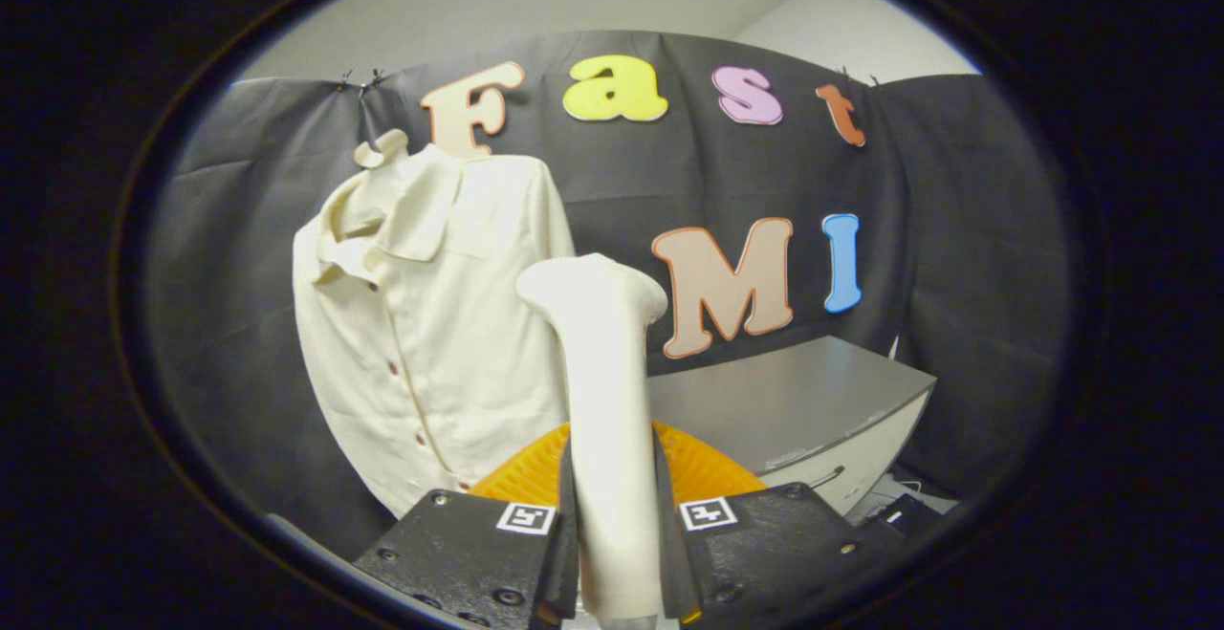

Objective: Iron the clothes twice with a garment steamer, once on the left side and once on the right side.

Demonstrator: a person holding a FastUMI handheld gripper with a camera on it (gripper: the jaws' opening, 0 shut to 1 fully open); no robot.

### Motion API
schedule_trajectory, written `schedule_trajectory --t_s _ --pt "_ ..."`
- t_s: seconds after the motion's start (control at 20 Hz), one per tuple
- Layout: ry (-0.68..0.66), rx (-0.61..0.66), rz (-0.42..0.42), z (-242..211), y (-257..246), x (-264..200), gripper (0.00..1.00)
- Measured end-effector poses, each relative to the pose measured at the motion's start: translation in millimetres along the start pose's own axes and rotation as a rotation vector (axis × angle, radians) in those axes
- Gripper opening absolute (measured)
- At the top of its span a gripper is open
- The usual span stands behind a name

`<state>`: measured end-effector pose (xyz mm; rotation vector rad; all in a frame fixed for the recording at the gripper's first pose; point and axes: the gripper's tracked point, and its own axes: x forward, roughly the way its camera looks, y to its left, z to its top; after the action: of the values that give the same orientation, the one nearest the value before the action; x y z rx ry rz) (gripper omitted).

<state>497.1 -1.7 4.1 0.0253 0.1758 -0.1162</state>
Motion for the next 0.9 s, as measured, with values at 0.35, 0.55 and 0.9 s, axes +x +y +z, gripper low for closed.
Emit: schedule_trajectory --t_s 0.35,0.55,0.9 --pt "-0.028 0.037 0.001 -2.7 93.3 -50.3 0.33" --pt "-0.019 0.023 0.041 -15.0 143.5 -61.0 0.33" --pt "-0.01 0.021 0.158 -19.3 224.9 -40.4 0.33"
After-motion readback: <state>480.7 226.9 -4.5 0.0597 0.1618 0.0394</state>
